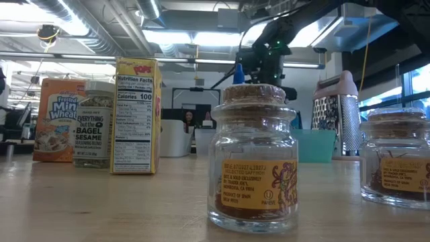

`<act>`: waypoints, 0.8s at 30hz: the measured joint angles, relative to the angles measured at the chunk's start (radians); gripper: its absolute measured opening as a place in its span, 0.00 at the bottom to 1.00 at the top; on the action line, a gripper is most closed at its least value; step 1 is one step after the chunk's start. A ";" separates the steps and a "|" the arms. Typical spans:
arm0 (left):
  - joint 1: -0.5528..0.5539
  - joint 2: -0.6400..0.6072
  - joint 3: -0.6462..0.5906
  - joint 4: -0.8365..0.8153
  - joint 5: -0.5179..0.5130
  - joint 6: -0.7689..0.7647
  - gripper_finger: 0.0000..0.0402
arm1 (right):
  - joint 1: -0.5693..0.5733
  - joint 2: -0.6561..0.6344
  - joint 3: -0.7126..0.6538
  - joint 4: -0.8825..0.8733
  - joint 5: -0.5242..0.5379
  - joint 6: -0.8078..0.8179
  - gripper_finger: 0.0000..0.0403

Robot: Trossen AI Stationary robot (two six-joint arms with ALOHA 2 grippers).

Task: Pick & Place Kitchen Items
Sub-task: Put the red cereal box into the green bin, then put the green seasoning bottle into the gray bin

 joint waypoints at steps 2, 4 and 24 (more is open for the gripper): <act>0.000 0.000 0.000 0.000 0.000 -0.006 0.74 | 0.005 0.001 0.012 -0.005 0.032 0.015 0.56; 0.000 0.000 0.000 0.000 0.000 -0.007 0.74 | 0.010 0.002 0.023 -0.009 0.044 0.026 0.56; 0.000 0.000 0.000 0.000 0.000 -0.016 0.74 | 0.066 0.002 0.260 -0.124 0.047 0.132 0.56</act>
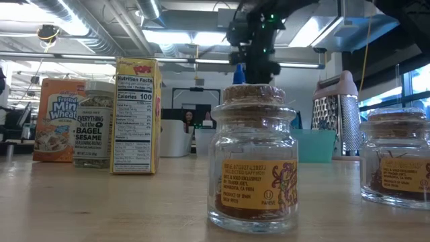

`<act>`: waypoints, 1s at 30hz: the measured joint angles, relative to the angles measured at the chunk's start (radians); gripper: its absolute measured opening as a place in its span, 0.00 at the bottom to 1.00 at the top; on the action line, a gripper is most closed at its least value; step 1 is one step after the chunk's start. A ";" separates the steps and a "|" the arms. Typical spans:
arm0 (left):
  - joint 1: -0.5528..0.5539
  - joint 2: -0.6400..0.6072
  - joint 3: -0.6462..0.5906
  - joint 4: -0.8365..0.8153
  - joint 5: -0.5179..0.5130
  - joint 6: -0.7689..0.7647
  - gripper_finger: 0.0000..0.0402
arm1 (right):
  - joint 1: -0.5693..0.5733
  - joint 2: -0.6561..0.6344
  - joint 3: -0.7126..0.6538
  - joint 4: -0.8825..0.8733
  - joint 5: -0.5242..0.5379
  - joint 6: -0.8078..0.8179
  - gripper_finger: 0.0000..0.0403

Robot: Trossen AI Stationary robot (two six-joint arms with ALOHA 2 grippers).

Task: Pick & Place Kitchen Items
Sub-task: Put the green seasoning bottle into the gray bin

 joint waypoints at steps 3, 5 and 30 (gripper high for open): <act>0.000 0.000 0.000 0.000 0.000 0.000 0.74 | 0.008 0.000 0.073 -0.065 0.000 0.029 0.56; 0.000 0.000 0.000 0.000 0.000 0.000 0.74 | 0.018 0.000 0.130 -0.118 -0.003 0.052 0.56; 0.000 0.000 0.000 0.000 0.017 0.026 0.74 | 0.218 -0.188 0.346 -0.408 -0.597 0.408 0.56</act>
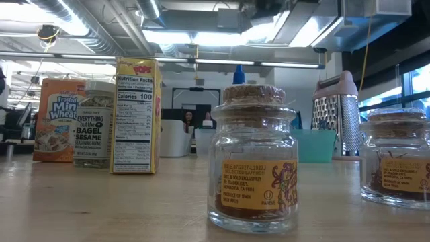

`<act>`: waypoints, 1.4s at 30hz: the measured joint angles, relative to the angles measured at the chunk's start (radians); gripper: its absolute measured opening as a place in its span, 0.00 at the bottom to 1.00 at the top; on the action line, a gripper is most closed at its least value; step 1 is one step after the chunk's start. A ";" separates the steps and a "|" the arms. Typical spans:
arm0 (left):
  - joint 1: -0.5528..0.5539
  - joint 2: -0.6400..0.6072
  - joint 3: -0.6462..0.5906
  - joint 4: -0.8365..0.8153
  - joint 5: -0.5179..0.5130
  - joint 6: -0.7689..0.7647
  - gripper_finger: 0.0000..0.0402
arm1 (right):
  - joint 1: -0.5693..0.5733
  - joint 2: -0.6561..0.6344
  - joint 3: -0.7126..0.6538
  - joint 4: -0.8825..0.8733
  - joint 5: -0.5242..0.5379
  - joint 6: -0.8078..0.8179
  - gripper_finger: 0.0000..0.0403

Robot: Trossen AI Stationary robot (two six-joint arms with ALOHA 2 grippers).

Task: Pick & Place Kitchen Items
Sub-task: Put the green seasoning bottle into the gray bin

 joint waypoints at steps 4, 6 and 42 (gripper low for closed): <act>0.000 0.000 0.000 0.000 0.001 -0.012 0.74 | 0.068 -0.029 0.000 0.000 0.000 0.041 0.56; 0.000 0.000 0.000 0.000 0.001 -0.023 0.74 | 0.101 -0.033 0.000 0.000 0.003 0.060 0.56; -0.196 0.029 0.000 0.029 0.174 0.078 0.74 | 0.586 -0.030 -0.002 0.115 0.405 0.620 0.56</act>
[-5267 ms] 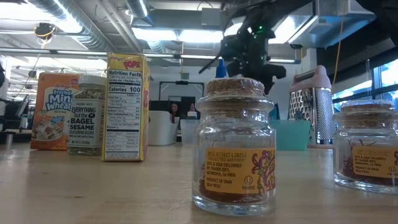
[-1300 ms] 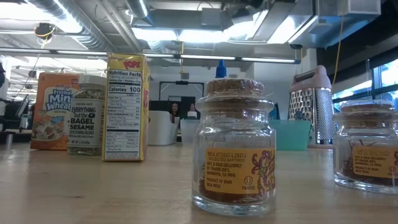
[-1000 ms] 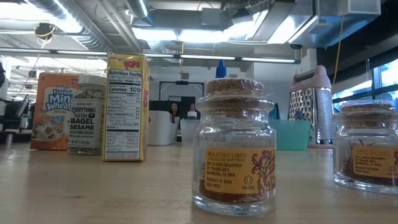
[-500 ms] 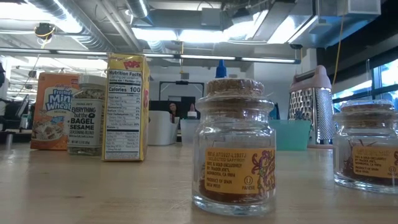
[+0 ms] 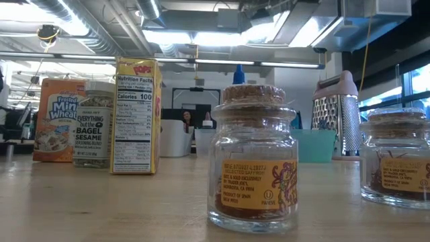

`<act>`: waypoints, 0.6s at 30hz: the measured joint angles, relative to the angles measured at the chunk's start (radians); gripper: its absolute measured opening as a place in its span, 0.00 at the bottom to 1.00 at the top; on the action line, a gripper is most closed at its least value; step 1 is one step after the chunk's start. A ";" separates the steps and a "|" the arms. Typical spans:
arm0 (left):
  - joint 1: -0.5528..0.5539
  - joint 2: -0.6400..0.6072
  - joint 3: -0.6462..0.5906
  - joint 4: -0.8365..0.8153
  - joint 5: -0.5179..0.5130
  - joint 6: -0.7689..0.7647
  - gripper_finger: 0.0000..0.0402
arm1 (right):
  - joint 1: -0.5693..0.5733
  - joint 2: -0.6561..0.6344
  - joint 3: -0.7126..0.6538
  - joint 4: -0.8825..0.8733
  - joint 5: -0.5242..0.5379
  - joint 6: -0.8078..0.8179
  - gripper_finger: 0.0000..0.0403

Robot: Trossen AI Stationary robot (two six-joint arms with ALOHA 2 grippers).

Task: Pick & Place Kitchen Items
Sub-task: Put the green seasoning bottle into the gray bin

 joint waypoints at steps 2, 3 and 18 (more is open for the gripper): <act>-0.031 0.015 0.000 -0.006 -0.007 0.014 0.74 | 0.034 0.000 0.000 0.026 0.041 0.034 0.56; -0.046 0.026 0.000 -0.006 -0.013 0.018 0.74 | 0.051 0.000 0.000 0.039 0.063 0.049 0.56; -0.251 0.074 -0.005 -0.216 -0.108 -0.449 0.74 | 0.206 0.001 0.000 0.076 0.166 0.069 0.56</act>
